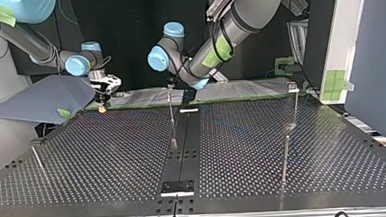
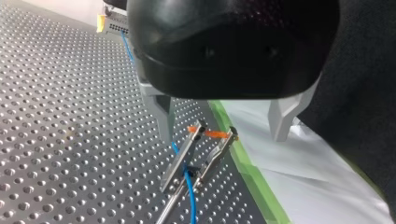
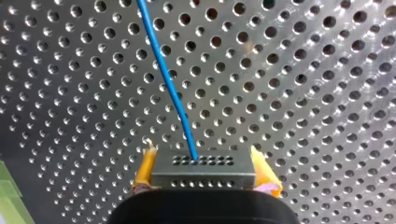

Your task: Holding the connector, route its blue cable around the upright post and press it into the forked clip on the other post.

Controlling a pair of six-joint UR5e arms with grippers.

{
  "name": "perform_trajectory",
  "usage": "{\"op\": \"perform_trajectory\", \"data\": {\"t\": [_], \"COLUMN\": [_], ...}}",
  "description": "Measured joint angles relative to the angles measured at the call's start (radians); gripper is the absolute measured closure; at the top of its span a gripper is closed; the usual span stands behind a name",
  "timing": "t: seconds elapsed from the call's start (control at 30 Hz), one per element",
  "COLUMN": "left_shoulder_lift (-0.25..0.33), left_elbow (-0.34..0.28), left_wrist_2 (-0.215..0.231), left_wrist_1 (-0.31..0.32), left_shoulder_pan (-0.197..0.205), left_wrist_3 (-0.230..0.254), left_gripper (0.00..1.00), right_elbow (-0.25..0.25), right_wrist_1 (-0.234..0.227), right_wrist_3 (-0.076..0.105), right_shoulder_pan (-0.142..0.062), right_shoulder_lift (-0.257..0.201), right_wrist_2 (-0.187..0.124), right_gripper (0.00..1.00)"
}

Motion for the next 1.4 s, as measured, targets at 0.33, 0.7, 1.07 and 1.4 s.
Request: {"op": "perform_trajectory", "data": {"t": [0.33, 0.7, 1.07, 1.4], "left_shoulder_lift": [0.003, 0.075, 0.168, 0.265], "left_elbow": [-0.005, -0.080, -0.173, -0.269], "left_wrist_2": [-0.003, -0.028, -0.087, -0.124], "left_wrist_1": [0.000, 0.068, 0.161, 0.193], "left_shoulder_pan": [-0.002, -0.028, -0.053, -0.052], "left_wrist_3": [-0.007, -0.024, -0.109, -0.141], "left_gripper": [0.00, 0.00, 0.00, 0.00], "right_elbow": [0.000, 0.000, 0.000, 0.000], "right_wrist_1": [0.004, 0.012, 0.012, 0.011], "right_wrist_3": [-0.001, -0.006, -0.004, 0.000], "right_shoulder_pan": [-0.002, -0.004, -0.004, -0.008], "right_shoulder_lift": [0.000, 0.000, 0.000, 0.000], "right_wrist_2": [-0.007, -0.008, -0.007, -0.006], "right_gripper": [1.00, 1.00, 1.00, 1.00]}}
